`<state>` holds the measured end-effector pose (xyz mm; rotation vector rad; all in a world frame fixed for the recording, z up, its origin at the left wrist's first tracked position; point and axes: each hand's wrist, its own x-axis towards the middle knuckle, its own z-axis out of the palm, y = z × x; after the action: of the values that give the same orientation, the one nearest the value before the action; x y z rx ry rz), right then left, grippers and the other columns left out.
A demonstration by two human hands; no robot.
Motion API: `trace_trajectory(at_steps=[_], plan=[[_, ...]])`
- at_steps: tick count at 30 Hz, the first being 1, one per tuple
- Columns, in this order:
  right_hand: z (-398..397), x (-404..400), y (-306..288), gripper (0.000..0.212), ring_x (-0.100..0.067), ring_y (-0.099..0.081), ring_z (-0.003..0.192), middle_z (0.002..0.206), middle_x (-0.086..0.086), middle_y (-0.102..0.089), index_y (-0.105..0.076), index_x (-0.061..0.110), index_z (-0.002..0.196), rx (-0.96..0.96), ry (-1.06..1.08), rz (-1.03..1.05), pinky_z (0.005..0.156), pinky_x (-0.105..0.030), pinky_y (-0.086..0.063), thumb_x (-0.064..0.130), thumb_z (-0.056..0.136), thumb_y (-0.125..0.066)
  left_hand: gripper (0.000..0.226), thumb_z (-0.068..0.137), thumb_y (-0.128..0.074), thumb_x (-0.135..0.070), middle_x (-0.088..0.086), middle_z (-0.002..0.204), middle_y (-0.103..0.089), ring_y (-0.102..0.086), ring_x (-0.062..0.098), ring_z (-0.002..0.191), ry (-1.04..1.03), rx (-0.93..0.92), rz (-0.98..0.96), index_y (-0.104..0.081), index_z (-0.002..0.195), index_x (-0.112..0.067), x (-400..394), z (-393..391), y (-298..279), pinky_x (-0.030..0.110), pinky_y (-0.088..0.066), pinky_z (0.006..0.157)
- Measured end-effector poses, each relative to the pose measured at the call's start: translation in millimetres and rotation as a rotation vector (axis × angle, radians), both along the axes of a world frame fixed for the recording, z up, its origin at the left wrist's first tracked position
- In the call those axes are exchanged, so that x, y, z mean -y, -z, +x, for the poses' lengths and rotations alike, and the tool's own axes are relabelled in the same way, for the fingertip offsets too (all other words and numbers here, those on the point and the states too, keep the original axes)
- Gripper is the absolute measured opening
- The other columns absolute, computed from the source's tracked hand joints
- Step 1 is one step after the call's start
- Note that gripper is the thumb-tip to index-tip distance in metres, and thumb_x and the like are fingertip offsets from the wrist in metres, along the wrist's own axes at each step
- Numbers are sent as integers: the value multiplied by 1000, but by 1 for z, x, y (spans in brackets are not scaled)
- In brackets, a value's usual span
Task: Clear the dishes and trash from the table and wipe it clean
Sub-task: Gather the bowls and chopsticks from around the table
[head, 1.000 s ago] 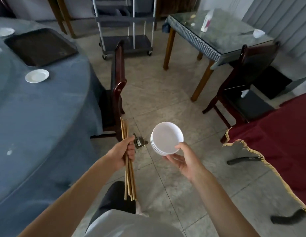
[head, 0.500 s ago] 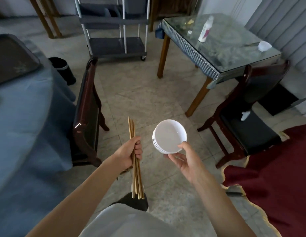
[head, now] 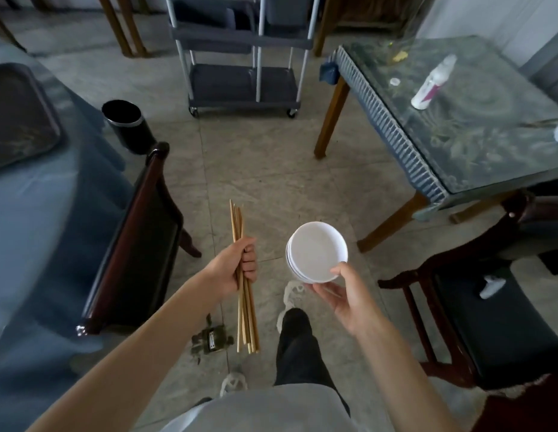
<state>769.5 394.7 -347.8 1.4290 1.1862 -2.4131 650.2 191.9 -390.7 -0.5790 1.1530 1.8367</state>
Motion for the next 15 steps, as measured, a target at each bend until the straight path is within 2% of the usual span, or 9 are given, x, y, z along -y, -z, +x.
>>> trace_trajectory(at_steps=[3, 6, 10, 15], plan=[[-69, -35, 12, 36, -39, -72, 110, 130, -26, -63, -60, 10, 130, 2, -82, 38, 61, -26, -62, 8, 95, -54, 45, 103, -50, -30, -8, 53, -27, -28, 8, 40, -52, 5, -17, -34, 61, -26, -29, -58, 13, 19, -29, 38], [-144, -68, 21, 35, -40, -65, 122, 134, -22, -60, -62, 15, 127, -24, -171, 72, 64, -27, -62, 6, 95, -53, 46, 103, -50, -30, -7, 53, -26, -28, 8, 40, -147, 31, -42, -34, 61, -26, -60, -117, 18, 20, -29, 38], [-234, -97, 22, 31, -42, -64, 123, 134, -22, -60, -62, 16, 122, 14, -273, 57, 62, -27, -62, 5, 94, -54, 44, 103, -50, -31, -6, 55, -27, -28, 9, 42, -226, 38, -69, -35, 62, -26, -88, -178, 12, 20, -29, 39], [-337, -105, 24, 35, -43, -62, 125, 137, -22, -59, -63, 13, 125, 12, -387, 33, 60, -27, -61, 3, 93, -52, 45, 102, -53, -32, -6, 56, -28, -30, 10, 44, -370, 77, -53, -37, 60, -26, -90, -242, 8, 21, -30, 44]])
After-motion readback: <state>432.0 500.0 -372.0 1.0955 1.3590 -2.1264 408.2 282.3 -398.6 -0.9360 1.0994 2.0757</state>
